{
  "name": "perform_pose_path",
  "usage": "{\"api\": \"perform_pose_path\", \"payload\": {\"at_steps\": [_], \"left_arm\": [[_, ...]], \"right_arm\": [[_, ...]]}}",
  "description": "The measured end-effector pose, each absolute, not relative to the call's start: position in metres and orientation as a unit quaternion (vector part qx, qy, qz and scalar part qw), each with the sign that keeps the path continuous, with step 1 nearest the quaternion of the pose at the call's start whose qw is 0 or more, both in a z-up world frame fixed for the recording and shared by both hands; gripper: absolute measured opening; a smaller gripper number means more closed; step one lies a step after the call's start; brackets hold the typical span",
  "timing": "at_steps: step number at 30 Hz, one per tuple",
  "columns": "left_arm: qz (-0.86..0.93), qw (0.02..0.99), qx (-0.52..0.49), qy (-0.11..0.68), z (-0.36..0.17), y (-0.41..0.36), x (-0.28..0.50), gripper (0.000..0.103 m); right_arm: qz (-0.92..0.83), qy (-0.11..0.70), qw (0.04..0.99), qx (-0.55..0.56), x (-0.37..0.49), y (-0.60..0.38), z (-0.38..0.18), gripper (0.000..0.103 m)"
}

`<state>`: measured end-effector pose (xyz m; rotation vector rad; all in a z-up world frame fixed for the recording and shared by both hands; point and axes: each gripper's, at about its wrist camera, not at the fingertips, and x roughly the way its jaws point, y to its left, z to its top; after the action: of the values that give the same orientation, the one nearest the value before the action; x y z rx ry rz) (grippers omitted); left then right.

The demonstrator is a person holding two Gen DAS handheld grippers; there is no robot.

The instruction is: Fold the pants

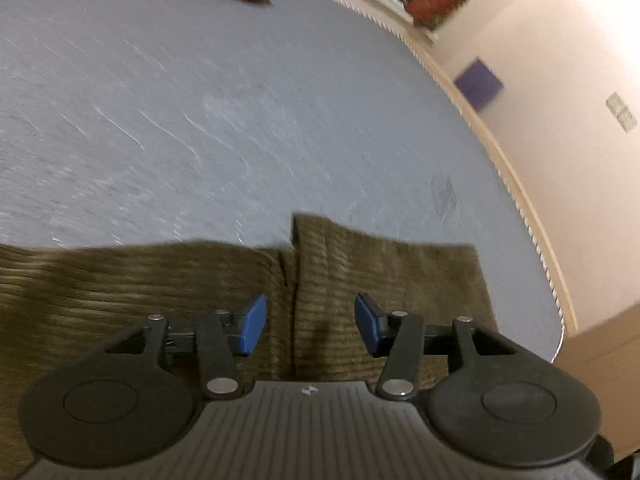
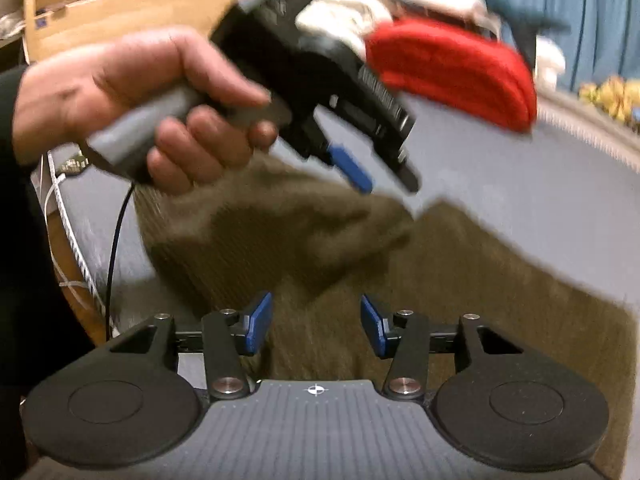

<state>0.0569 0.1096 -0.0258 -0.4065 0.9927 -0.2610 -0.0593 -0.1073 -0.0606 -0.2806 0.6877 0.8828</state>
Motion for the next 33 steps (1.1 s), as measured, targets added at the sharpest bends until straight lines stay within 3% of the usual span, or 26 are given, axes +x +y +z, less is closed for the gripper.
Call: {"api": "perform_pose_path", "payload": {"at_steps": [4,9,11,13,16,21,23,29,30,33], "left_arm": [[-0.111,0.850,-0.156,0.491,-0.043,0.094,0.062,0.055],[-0.112,0.858,-0.112,0.489,-0.049,0.079,0.062,0.054],[-0.111,0.862,-0.090,0.487,-0.049,0.074,0.064,0.034],[-0.112,0.866,-0.075,0.481,-0.045,0.073,0.061,0.023],[-0.107,0.869,-0.083,0.476,-0.042,0.071,0.066,0.021],[-0.093,0.882,-0.026,0.461,-0.033,0.055,0.062,0.030],[-0.082,0.893,-0.005,0.442,-0.025,0.049,0.060,0.044],[-0.092,0.915,-0.002,0.392,0.000,0.032,0.050,0.051],[-0.100,0.917,-0.006,0.386,0.003,0.027,0.047,0.052],[-0.127,0.919,-0.009,0.374,0.004,0.011,0.045,0.058]], "right_arm": [[0.425,0.327,0.831,-0.147,-0.067,-0.107,-0.069,0.062],[0.381,0.310,0.864,-0.112,-0.058,-0.128,-0.059,0.062],[0.328,0.305,0.891,-0.076,-0.048,-0.148,-0.052,0.064],[0.249,0.311,0.917,-0.014,-0.037,-0.176,-0.048,0.068],[0.075,0.332,0.938,0.066,-0.028,-0.228,-0.055,0.071],[-0.072,0.363,0.923,0.105,-0.032,-0.285,-0.076,0.071],[-0.066,0.386,0.911,0.128,-0.035,-0.299,-0.086,0.078],[0.044,0.421,0.884,0.200,-0.040,-0.305,-0.103,0.082],[0.061,0.417,0.885,0.197,-0.041,-0.301,-0.103,0.079],[0.074,0.404,0.890,0.197,-0.045,-0.301,-0.100,0.051]]}}
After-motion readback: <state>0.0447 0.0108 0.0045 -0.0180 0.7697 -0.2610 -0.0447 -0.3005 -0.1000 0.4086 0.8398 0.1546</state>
